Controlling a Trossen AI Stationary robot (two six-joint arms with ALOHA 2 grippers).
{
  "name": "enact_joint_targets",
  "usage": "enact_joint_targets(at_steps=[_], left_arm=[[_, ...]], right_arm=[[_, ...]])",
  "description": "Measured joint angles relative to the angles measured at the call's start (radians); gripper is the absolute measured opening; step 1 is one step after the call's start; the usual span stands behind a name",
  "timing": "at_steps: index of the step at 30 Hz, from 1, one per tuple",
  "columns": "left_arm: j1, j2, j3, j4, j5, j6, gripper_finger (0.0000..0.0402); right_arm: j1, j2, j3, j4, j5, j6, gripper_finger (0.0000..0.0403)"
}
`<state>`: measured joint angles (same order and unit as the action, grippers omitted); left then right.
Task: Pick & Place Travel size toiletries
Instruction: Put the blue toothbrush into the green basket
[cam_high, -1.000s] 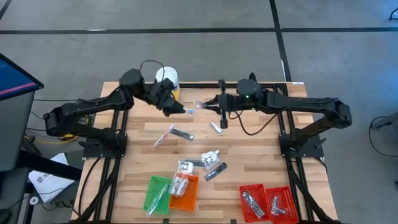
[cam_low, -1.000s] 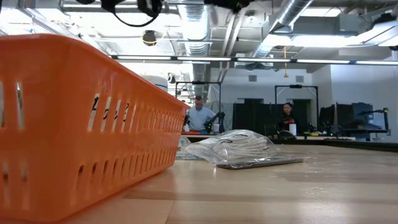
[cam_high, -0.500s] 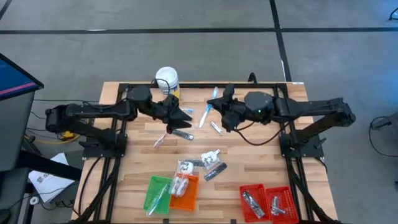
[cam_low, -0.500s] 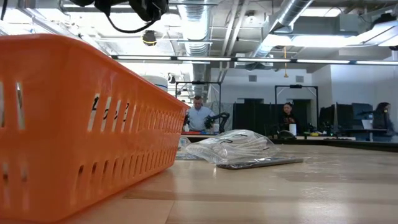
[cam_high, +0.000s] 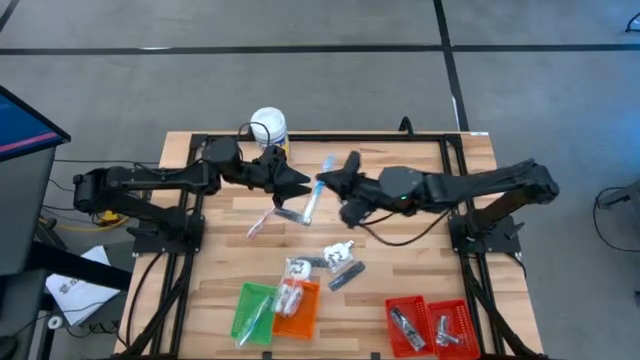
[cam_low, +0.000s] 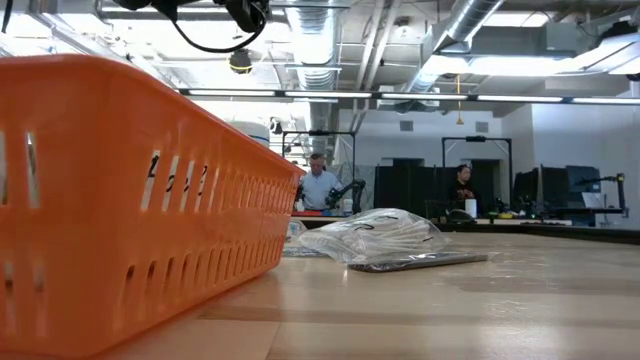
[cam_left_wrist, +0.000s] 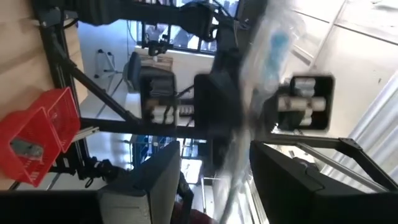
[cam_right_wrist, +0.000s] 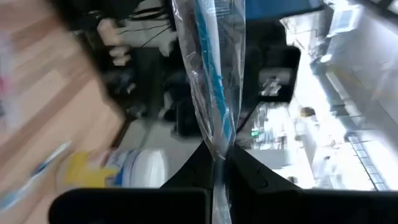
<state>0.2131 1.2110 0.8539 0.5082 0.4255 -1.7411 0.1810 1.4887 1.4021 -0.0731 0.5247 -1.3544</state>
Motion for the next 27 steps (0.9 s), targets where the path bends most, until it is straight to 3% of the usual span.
enact_joint_targets(at_steps=[10,27], left_arm=[[-0.006,0.000,0.000,0.040,0.011,0.005,0.0181],[0.012,0.000,0.000,0.054,0.026,0.006,0.0129]], right_arm=[[-0.043,0.042,-0.005,0.096,0.007,0.014,0.0012],[-0.088,0.038,-0.006,0.103,-0.034,0.017,0.0012]])
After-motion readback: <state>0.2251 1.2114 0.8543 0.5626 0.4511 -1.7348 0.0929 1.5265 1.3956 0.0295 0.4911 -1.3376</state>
